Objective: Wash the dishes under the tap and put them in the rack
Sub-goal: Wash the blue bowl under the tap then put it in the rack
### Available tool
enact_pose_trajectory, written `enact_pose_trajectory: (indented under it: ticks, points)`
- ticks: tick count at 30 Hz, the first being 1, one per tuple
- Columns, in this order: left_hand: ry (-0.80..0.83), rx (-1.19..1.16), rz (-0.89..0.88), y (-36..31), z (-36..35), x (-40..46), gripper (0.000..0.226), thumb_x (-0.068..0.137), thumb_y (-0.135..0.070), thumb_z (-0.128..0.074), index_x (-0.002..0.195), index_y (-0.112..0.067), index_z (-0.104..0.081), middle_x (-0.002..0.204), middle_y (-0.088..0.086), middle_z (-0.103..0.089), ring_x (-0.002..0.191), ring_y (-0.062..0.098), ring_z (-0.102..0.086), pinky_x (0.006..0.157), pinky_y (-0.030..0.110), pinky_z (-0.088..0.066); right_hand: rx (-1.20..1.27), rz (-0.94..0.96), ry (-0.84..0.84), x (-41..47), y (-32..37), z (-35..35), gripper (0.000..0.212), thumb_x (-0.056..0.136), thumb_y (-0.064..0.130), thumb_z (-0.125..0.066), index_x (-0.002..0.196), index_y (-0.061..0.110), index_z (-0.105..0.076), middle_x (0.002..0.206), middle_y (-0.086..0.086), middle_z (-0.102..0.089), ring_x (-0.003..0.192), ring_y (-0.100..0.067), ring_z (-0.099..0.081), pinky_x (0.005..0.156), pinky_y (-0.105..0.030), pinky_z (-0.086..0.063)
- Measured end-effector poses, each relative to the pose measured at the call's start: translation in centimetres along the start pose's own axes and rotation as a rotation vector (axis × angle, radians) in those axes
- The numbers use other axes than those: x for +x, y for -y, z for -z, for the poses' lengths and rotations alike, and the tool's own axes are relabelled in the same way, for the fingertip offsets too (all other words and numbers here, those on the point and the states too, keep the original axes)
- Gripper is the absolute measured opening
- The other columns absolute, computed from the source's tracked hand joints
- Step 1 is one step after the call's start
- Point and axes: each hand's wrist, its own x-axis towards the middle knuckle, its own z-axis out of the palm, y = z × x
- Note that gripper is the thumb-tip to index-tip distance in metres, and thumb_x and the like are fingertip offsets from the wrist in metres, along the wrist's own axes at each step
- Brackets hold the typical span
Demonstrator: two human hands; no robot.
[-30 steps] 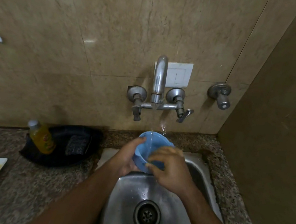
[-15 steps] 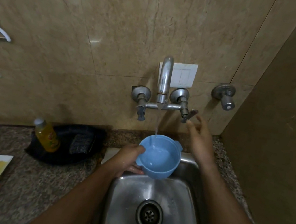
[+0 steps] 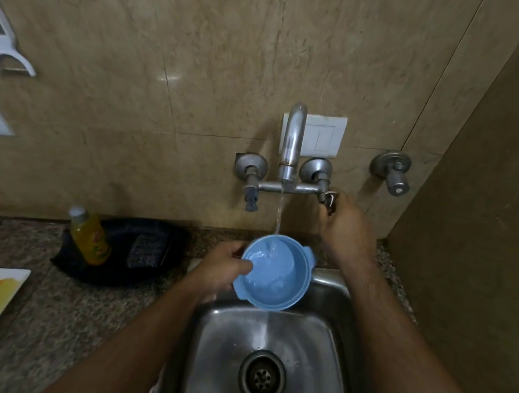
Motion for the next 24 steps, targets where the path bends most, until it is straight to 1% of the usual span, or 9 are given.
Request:
enact_pose_trajectory:
  ticks: [4,7,9,12,15,18,20,22,24]
  points:
    - [-0.049,0.092,-0.096,0.9,1.2,-1.2,0.048,0.081,0.003,-0.064,0.124,-0.018,-0.061,0.113,0.003,-0.069,0.098,0.020,-0.069,0.080,0.042,-0.060,0.143,-0.099,0.111,-4.6,-0.4,0.9,0.030,0.098,0.039,-0.052,0.126,0.028,-0.056,0.091,0.006,-0.065,0.082,-0.014,-0.060,0.071,-0.033,-0.045]
    - [-0.081,0.110,-0.178,1.4,1.8,-2.7,0.053,0.079,0.005,-0.067,0.122,-0.024,-0.057,0.118,0.000,-0.065,0.103,0.020,-0.065,0.081,0.037,-0.058,0.359,-0.109,0.371,-9.4,-0.8,-0.1,0.047,0.096,0.035,-0.059,0.142,0.028,-0.049,0.128,0.004,-0.062,0.114,-0.016,-0.060,0.096,-0.038,-0.048]
    - [-0.082,0.129,-0.272,1.5,2.0,-3.8,0.061,0.074,0.007,-0.068,0.117,-0.033,-0.055,0.121,0.002,-0.063,0.108,0.020,-0.064,0.085,0.036,-0.056,0.340,-0.077,0.519,-11.5,-0.7,-0.5,0.066,0.090,0.035,-0.066,0.148,0.036,-0.036,0.138,0.005,-0.057,0.116,-0.014,-0.060,0.099,-0.041,-0.049]
    - [-0.064,0.293,-0.436,2.0,2.2,-4.9,0.076,0.063,0.003,-0.067,0.113,-0.053,-0.052,0.126,0.000,-0.050,0.118,0.019,-0.055,0.097,0.035,-0.050,0.252,-0.008,0.485,-12.9,-0.1,-1.0,0.073,0.090,0.019,-0.062,0.150,0.040,-0.026,0.130,0.001,-0.062,0.109,-0.015,-0.063,0.091,-0.040,-0.053]
    - [-0.001,0.309,-0.488,2.1,2.8,-5.9,0.084,0.063,-0.002,-0.070,0.116,-0.063,-0.048,0.132,0.003,-0.045,0.123,0.021,-0.051,0.103,0.036,-0.048,0.128,0.102,0.399,-14.1,1.2,-0.7,0.075,0.094,0.014,-0.056,0.156,0.030,-0.017,0.132,-0.008,-0.061,0.112,-0.022,-0.061,0.090,-0.037,-0.050]
    - [0.200,0.166,-0.399,1.4,3.7,-6.9,0.085,0.066,-0.018,-0.087,0.127,-0.062,-0.047,0.143,0.000,-0.047,0.128,0.020,-0.052,0.105,0.041,-0.048,0.018,0.109,0.362,-15.0,2.1,0.0,0.079,0.096,0.015,-0.052,0.158,0.027,-0.005,0.125,-0.011,-0.063,0.101,-0.022,-0.061,0.075,-0.030,-0.042]
    - [0.284,0.056,-0.210,1.0,4.1,-7.7,0.088,0.060,-0.050,-0.088,0.133,-0.063,-0.040,0.147,-0.006,-0.043,0.131,0.019,-0.050,0.105,0.041,-0.046,-0.021,0.114,0.336,-15.8,2.4,0.1,0.077,0.098,0.021,-0.049,0.157,0.028,0.000,0.122,-0.009,-0.063,0.091,-0.016,-0.058,0.072,-0.027,-0.038]
    - [0.293,-0.053,-0.024,0.9,4.0,-8.4,0.100,0.055,-0.074,-0.076,0.143,-0.059,-0.029,0.148,-0.010,-0.041,0.133,0.021,-0.047,0.102,0.043,-0.042,0.050,0.078,0.309,-16.5,2.9,0.2,0.070,0.101,0.029,-0.046,0.156,0.034,-0.003,0.121,-0.004,-0.064,0.087,-0.008,-0.057,0.072,-0.022,-0.041]
    - [0.219,-0.113,0.015,0.8,3.8,-8.9,0.092,0.065,-0.073,-0.070,0.145,-0.041,-0.037,0.139,-0.006,-0.053,0.122,0.020,-0.056,0.090,0.040,-0.046,0.113,0.095,0.281,-16.8,3.1,-0.1,0.070,0.100,0.029,-0.048,0.156,0.036,-0.005,0.122,0.002,-0.061,0.093,-0.010,-0.061,0.077,-0.023,-0.047]
